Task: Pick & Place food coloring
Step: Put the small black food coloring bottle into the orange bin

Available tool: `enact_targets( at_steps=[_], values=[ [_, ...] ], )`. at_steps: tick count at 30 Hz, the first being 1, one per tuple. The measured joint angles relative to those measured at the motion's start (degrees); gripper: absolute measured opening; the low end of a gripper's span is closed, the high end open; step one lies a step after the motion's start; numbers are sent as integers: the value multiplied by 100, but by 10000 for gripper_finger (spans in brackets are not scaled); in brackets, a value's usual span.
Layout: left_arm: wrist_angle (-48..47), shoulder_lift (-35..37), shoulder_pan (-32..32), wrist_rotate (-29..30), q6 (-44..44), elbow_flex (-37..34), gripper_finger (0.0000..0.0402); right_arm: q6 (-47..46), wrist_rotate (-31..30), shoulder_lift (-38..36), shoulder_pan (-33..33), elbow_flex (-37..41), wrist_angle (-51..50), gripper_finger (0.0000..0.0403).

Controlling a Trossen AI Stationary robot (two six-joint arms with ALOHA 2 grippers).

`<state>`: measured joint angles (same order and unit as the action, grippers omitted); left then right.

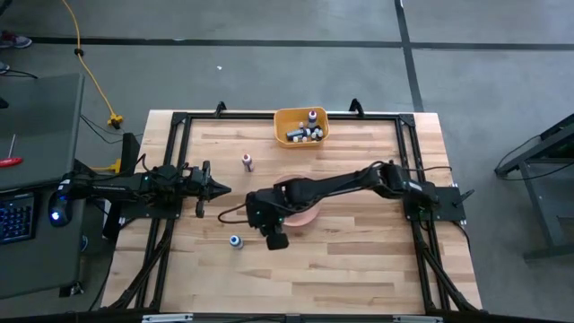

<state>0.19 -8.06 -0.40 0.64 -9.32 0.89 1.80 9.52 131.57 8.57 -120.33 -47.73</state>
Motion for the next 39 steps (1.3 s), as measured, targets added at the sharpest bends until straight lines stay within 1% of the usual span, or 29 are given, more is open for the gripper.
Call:
enact_targets(
  at_steps=[7,9,15,20,35,39],
  values=[
    [0,-1,0,0,2,-1,1,291,-59,151,5,-6,12,99],
    [0,-1,1,0,1,-1,1,366,-59,212,3,9,-118,109],
    [0,-2,1,-1,2,0,1,466,-69,371,-58,7,25,156],
    [0,0,0,7,0,0,1,468,-257,497,-74,13,126,181],
    [0,-2,2,11,1,-1,1,443,-353,688,-118,9,263,183],
    [-1,-2,0,13,1,0,1,290,-336,727,-146,9,219,183]
  ],
)
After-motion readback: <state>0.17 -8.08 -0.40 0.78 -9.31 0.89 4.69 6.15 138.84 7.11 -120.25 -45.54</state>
